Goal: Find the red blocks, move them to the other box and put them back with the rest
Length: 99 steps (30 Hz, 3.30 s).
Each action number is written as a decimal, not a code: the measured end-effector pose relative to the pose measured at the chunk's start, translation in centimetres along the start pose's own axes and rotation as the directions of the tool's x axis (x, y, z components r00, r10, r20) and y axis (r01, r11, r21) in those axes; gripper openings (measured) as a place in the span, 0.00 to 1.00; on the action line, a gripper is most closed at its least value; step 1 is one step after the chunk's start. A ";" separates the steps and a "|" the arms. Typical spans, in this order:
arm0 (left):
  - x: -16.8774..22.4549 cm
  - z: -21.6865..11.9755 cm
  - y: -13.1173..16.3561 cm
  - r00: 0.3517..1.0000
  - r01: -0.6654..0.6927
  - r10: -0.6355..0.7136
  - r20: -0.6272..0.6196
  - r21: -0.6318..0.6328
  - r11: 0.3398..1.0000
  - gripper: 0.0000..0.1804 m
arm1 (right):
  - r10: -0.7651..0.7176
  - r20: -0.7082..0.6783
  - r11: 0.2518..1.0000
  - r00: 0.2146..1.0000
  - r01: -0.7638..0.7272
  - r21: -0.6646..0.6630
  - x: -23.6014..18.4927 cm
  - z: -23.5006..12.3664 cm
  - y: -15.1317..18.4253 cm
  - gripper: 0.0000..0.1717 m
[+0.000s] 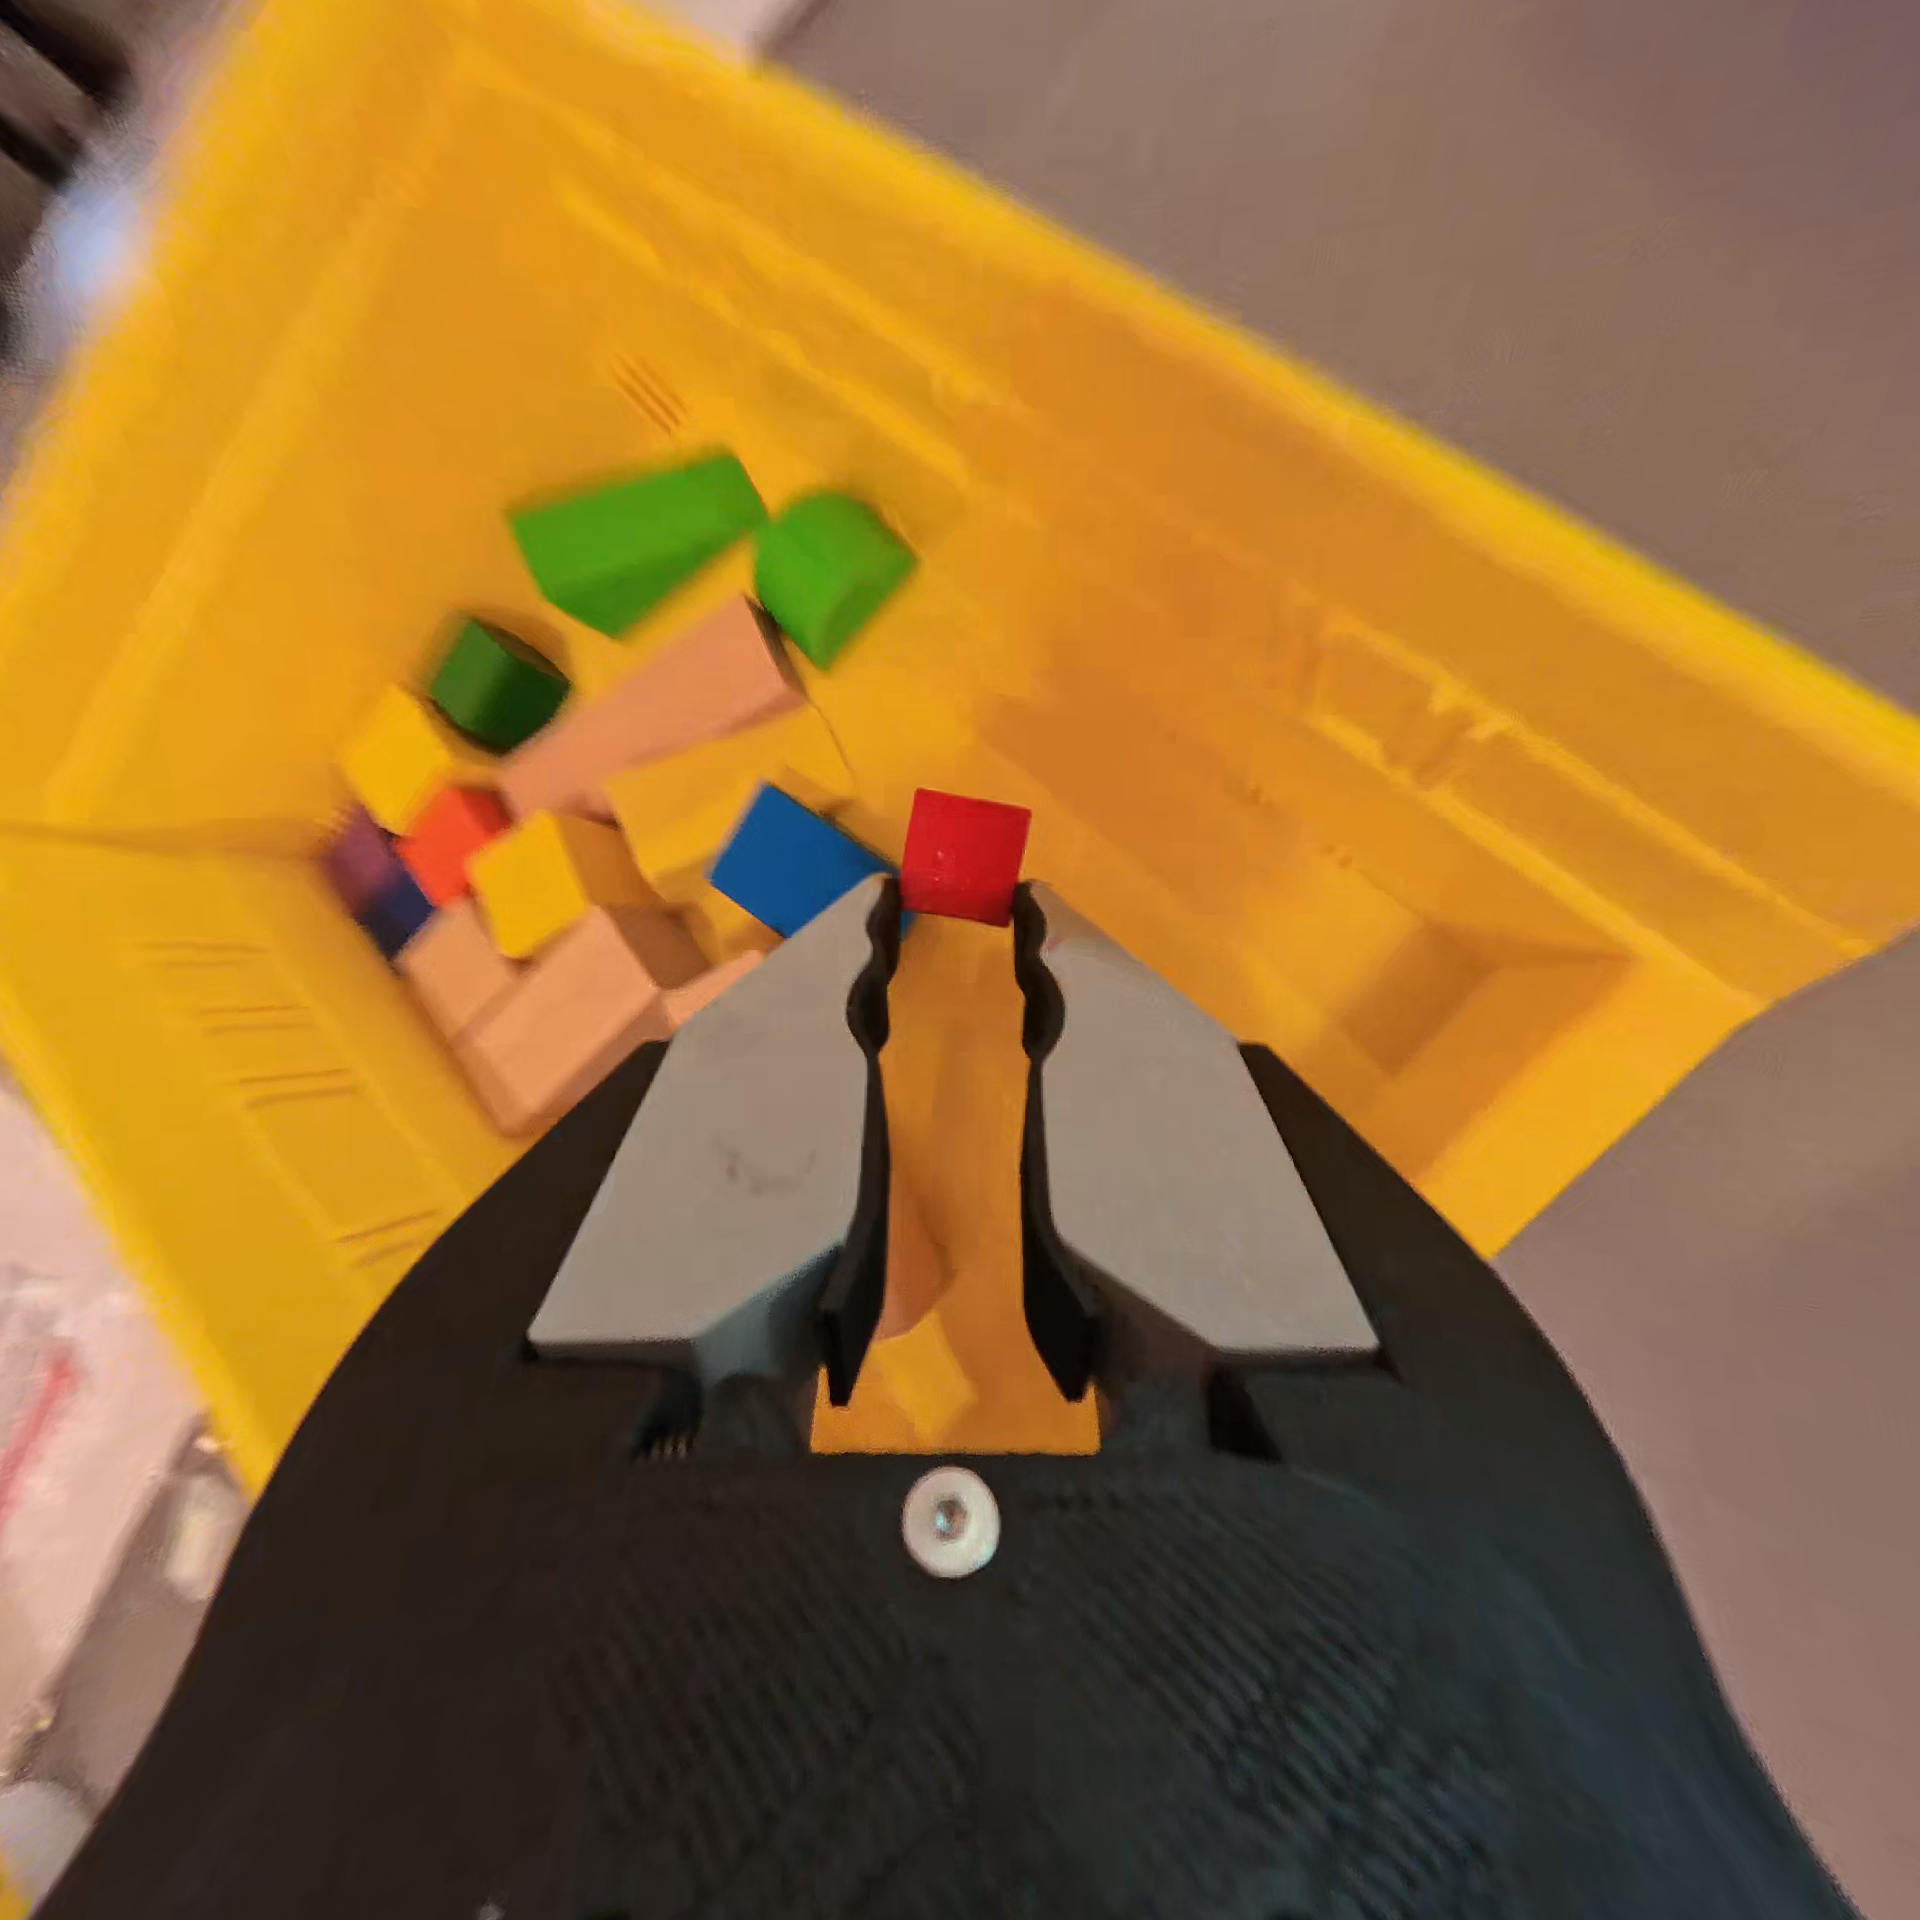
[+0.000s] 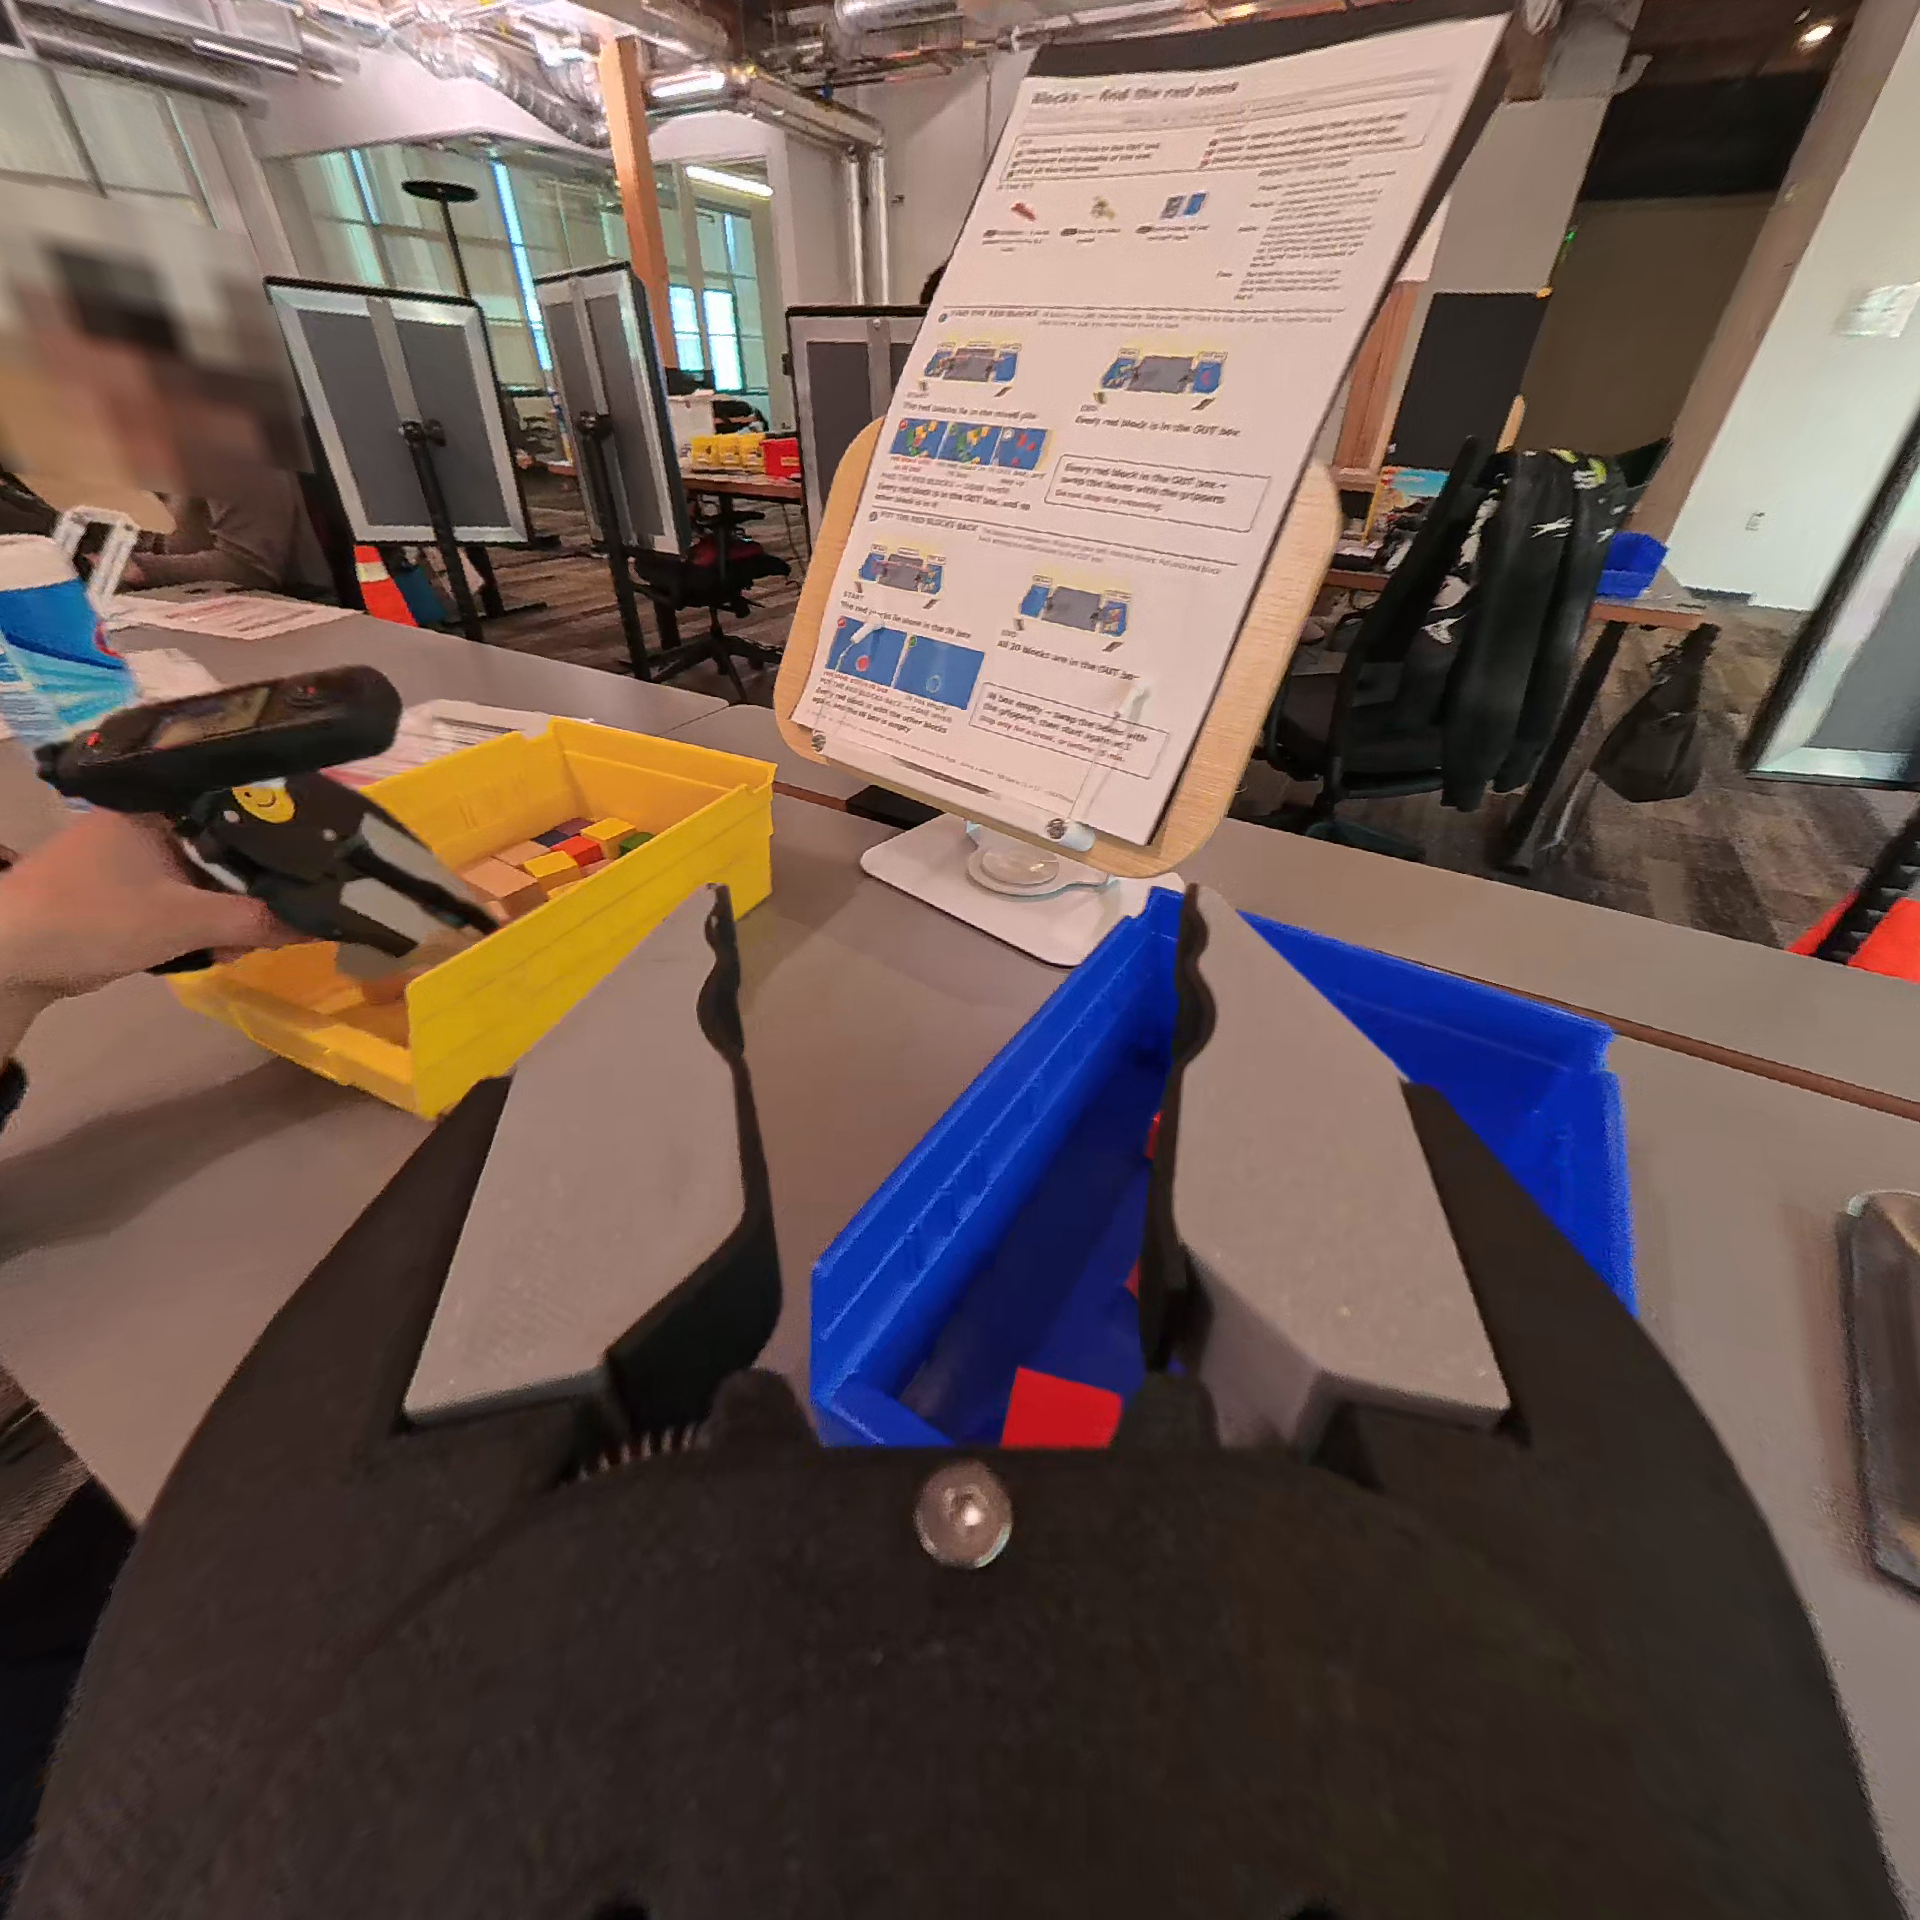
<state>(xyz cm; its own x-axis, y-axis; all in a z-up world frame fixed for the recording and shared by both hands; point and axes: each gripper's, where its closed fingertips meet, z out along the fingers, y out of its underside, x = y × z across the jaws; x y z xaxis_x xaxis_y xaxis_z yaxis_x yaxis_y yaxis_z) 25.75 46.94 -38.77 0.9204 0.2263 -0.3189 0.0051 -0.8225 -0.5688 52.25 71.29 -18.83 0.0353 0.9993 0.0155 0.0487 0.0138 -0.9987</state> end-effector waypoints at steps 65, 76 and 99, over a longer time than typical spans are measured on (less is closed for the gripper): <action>4.3 -14.8 -7.5 0.986 0.119 -0.164 0.028 0.570 0.813 0.47 | 0.016 -0.199 0.974 0.980 0.030 0.224 4.9 -4.9 -4.0 0.55; 3.5 -15.2 -5.5 0.987 0.134 -0.159 -0.005 0.567 0.813 0.41 | -0.072 -0.059 0.991 0.996 0.078 0.110 2.3 -3.1 -1.5 0.08; 14.0 -13.0 -2.9 0.984 0.178 -0.159 -0.080 0.458 0.871 0.44 | -0.002 -0.013 0.940 1.000 -0.003 -0.341 -3.6 -8.1 10.7 0.36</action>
<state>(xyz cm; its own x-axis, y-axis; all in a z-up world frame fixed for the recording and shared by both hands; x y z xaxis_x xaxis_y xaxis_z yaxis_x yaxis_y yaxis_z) 43.67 45.76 -31.74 0.9363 0.3113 -0.1626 -0.0110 -0.4367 -0.8996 60.70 67.51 -29.14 0.0487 0.9987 0.0180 0.3857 -0.0022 -0.9226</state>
